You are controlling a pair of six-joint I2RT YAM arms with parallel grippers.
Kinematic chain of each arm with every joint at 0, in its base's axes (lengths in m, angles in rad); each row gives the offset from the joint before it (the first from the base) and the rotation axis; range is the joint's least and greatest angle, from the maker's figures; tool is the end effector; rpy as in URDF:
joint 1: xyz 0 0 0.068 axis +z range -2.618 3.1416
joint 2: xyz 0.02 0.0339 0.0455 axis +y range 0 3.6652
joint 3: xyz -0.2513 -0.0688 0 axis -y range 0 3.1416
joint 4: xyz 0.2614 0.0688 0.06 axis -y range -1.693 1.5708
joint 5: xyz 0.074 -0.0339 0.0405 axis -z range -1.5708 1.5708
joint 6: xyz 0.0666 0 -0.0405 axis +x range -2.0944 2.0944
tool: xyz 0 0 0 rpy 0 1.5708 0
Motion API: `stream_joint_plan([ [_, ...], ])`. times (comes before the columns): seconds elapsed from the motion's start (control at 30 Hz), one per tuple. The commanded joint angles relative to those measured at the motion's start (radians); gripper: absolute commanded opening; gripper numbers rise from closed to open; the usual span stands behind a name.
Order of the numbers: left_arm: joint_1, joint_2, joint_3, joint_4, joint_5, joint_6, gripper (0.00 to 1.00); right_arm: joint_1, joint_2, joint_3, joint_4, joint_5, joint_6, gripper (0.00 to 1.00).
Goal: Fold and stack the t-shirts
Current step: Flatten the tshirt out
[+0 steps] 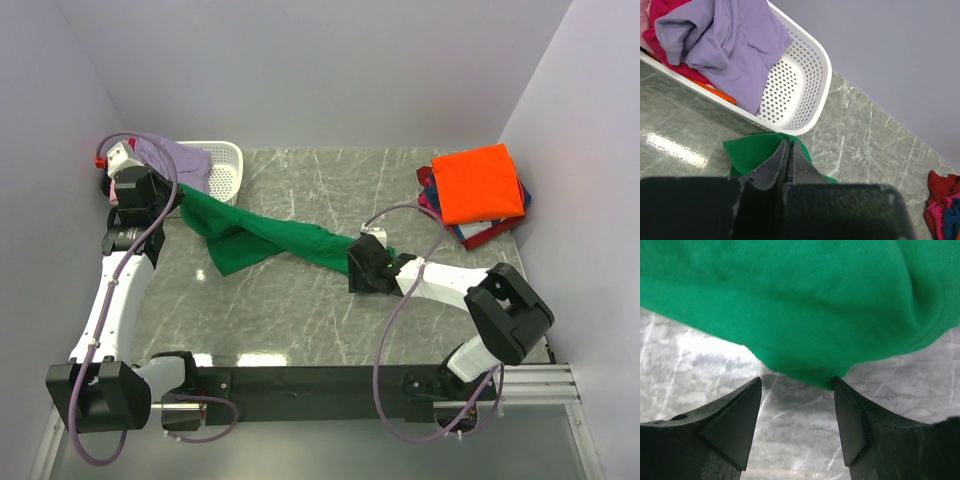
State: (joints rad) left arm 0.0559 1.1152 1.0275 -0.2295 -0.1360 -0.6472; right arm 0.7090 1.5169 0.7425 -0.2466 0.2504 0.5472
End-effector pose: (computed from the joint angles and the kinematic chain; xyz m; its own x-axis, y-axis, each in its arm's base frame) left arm 0.3071 0.0262 0.3324 -0.1375 -0.6060 -0.7835 -0.3345 0.7729 -0.5391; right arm 0.2443 0.1878 0.1064 -0.8297 -0.0476 -0.5561 -0.1180 0.9888 0.0914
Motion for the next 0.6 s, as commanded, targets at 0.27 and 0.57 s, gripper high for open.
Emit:
stream_joint_plan([
  [0.27,0.004,0.003,0.009,0.035,0.026,0.011,0.01,-0.026,0.077,0.049,0.081,0.079,0.02,0.65],
  [0.57,0.002,-0.009,0.013,0.024,0.019,0.015,0.01,-0.043,0.132,0.081,0.084,0.095,0.007,0.31],
])
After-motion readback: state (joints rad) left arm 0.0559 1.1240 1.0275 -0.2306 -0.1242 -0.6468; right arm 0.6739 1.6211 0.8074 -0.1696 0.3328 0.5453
